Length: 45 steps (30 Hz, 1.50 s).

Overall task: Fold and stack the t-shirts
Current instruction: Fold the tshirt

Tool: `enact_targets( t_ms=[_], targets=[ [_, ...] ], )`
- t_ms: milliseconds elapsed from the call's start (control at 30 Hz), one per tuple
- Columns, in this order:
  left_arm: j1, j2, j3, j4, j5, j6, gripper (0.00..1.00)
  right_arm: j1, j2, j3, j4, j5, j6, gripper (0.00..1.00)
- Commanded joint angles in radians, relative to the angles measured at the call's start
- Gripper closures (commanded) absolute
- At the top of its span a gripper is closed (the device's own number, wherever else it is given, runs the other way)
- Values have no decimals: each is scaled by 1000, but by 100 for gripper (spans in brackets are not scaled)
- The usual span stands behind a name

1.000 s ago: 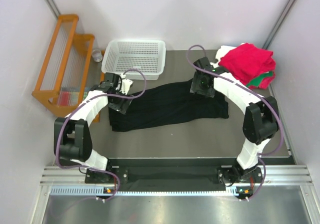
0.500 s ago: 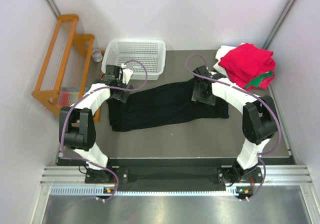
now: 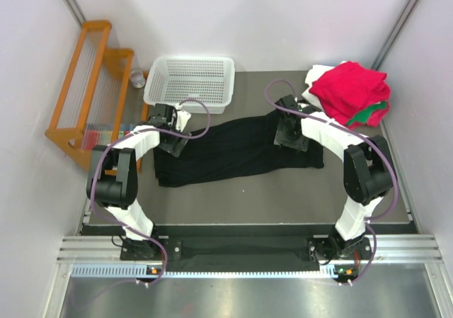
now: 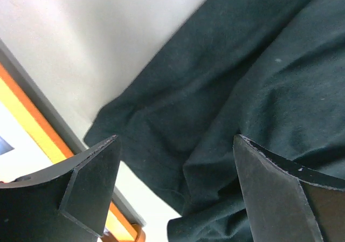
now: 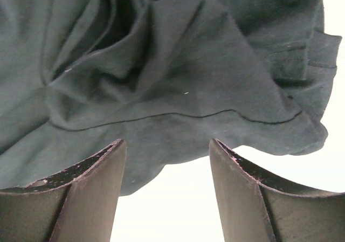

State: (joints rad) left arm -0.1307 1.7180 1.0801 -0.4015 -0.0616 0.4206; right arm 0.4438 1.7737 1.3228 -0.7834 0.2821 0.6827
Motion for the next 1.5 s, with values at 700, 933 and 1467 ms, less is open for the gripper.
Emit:
enact_targets(
  t_ms=[700, 933, 1467],
  targets=[
    [11, 69, -161, 170, -72, 49, 13, -63, 62, -2, 9, 22, -28, 36],
    [9, -89, -276, 52, -63, 153, 13, -122, 197, 116, -8, 22, -69, 37],
    [-112, -198, -187, -372, 127, 182, 12, -185, 411, 393, -34, -35, -141, 37]
  ],
)
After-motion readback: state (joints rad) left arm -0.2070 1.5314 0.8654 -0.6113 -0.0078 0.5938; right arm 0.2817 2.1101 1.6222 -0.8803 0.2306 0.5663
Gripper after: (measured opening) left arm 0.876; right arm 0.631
